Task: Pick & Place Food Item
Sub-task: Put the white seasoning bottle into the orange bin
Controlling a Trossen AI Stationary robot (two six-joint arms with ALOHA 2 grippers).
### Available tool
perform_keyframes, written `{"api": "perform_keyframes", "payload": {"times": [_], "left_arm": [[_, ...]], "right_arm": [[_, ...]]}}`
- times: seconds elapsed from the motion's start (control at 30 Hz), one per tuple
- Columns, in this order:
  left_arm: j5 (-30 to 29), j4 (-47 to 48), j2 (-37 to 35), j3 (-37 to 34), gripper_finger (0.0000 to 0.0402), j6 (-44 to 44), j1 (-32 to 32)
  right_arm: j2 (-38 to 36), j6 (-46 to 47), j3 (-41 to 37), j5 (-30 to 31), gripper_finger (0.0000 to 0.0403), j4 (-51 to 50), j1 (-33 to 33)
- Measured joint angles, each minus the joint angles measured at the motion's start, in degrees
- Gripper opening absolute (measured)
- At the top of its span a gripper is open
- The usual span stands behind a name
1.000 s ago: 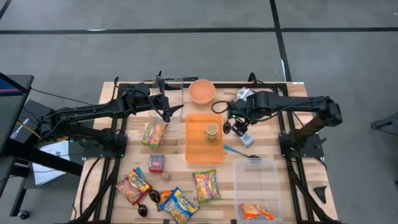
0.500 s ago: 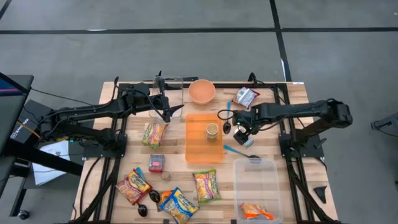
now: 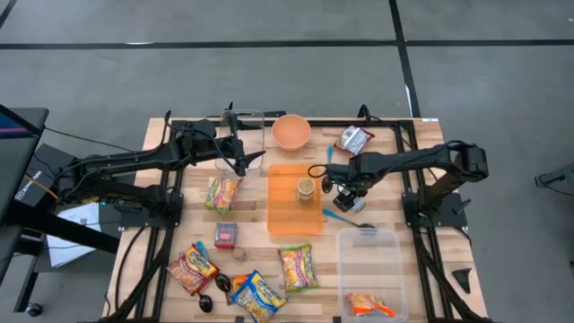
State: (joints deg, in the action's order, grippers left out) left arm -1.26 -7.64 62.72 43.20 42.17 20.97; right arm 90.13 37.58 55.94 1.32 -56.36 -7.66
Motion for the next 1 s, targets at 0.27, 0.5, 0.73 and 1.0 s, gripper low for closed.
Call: {"api": "perform_keyframes", "payload": {"times": [0.27,0.5,0.73,1.0], "left_arm": [[0.0,0.01,0.0,0.0,0.0337,0.0,0.0],[0.01,0.0,0.0,0.0,0.0337,0.0,0.0],[0.02,-0.04,0.0,0.0,0.0337,0.0,0.0],[0.0,-0.04,-0.01,0.0,0.0337,-0.01,0.0]], "right_arm": [[-0.52,0.15,-2.56,-0.15,0.0327,1.91,0.0],[-3.41,1.97,-10.95,-3.05,0.0326,10.9,0.0],[-5.14,4.26,-12.44,-4.46,0.0273,12.26,0.58],[-4.63,5.14,-12.41,-3.77,0.0192,12.82,2.15]]}}
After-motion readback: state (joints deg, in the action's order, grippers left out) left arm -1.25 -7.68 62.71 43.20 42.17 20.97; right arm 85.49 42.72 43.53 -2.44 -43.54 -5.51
